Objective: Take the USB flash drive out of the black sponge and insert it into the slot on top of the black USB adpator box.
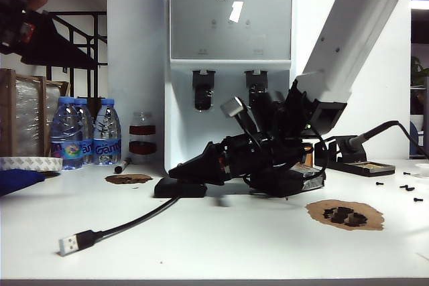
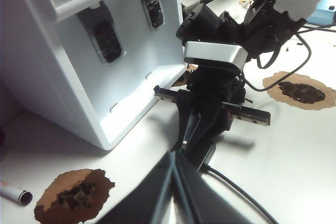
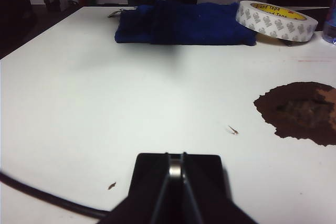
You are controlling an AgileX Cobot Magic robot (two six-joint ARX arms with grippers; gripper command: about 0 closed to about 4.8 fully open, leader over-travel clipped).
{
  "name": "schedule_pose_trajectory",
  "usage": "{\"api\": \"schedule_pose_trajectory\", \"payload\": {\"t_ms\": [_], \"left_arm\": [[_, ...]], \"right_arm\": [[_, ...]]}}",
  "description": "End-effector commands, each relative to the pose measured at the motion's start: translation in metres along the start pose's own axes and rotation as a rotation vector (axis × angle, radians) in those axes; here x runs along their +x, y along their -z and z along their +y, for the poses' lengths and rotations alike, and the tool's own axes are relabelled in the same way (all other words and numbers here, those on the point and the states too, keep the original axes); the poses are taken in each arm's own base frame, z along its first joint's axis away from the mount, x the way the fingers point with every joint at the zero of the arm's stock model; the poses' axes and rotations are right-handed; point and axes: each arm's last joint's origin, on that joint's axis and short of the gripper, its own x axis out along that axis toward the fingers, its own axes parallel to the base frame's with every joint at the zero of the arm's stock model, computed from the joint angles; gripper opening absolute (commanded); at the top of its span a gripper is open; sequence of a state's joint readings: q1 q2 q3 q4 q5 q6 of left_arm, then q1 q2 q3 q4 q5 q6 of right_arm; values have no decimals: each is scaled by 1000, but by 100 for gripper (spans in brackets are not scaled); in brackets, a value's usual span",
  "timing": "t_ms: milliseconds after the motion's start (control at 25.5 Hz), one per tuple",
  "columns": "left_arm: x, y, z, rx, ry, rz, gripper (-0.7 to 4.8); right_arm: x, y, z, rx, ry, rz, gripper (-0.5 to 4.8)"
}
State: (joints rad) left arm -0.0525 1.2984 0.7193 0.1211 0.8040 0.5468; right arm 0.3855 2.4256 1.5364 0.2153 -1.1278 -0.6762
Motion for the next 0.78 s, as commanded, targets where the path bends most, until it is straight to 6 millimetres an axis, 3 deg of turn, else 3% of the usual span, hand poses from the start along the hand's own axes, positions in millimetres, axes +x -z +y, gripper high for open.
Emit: {"api": "schedule_pose_trajectory", "payload": {"t_ms": [39, 196, 783], "left_arm": [[0, 0, 0, 2, 3, -1, -5], [0, 0, 0, 2, 3, -1, -5], [0, 0, 0, 3, 2, -2, -5]], "right_arm": [[9, 10, 7, 63, 6, 60, -2], [7, -3, 2, 78, 28, 91, -2], [9, 6, 5, 104, 21, 134, -1]]}}
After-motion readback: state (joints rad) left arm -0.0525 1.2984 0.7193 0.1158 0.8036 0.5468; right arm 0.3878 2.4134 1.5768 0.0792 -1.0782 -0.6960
